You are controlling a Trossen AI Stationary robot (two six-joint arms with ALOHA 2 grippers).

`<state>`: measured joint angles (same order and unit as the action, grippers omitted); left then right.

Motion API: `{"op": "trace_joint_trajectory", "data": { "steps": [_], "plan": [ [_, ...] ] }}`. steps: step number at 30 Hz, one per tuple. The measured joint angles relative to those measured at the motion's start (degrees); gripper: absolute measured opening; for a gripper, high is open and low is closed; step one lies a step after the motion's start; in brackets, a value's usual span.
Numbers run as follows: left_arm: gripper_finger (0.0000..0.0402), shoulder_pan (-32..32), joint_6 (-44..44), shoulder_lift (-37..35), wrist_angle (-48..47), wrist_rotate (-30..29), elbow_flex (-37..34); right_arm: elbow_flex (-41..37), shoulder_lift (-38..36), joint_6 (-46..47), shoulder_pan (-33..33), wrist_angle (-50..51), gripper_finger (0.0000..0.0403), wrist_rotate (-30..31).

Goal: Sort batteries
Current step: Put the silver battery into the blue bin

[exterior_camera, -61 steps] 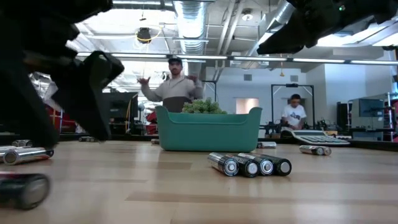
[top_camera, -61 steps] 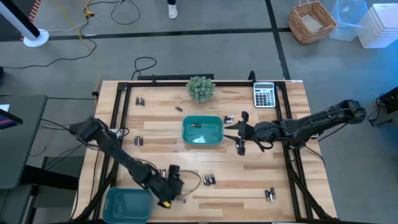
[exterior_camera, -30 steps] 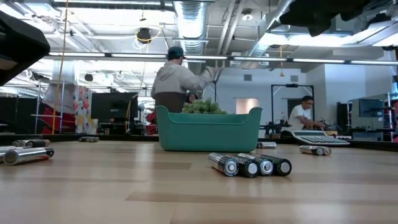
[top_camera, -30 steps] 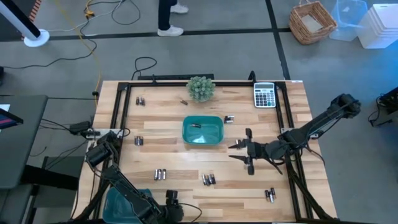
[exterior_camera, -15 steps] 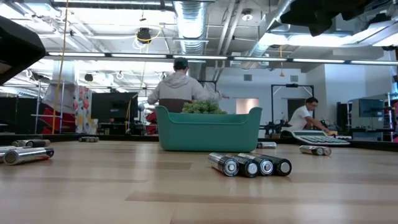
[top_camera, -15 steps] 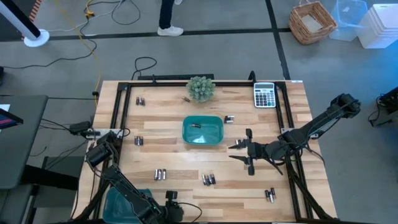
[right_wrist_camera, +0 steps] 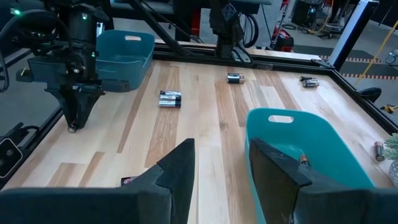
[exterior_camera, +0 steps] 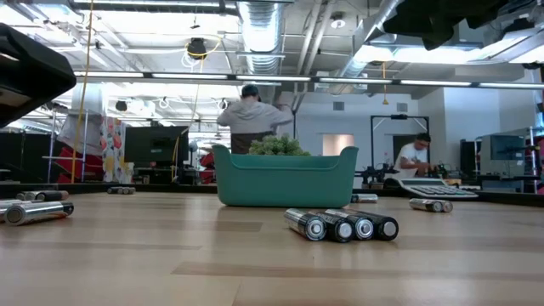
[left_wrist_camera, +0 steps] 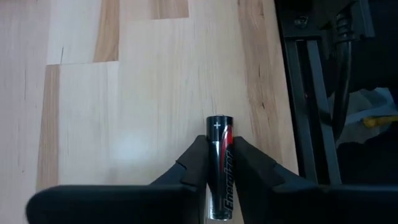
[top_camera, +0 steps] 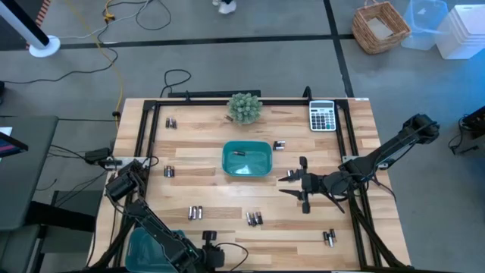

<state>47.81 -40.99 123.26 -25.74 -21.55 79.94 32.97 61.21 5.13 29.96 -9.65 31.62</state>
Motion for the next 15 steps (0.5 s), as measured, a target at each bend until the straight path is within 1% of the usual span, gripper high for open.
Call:
{"op": "trace_joint_trajectory", "data": {
  "steps": [10, 15],
  "plan": [
    [0.0046, -0.1, 2.2, -0.2, 0.1, -0.1, 0.0, 0.0, 0.0, -0.2, 0.0, 0.3, 0.0168, 0.0],
    [0.0045, -0.1, 3.2, -1.5, 0.1, -0.8, -0.2, 0.0, 0.0, -0.4, 0.0, 0.3, 0.0168, 0.0]
  ]
}}
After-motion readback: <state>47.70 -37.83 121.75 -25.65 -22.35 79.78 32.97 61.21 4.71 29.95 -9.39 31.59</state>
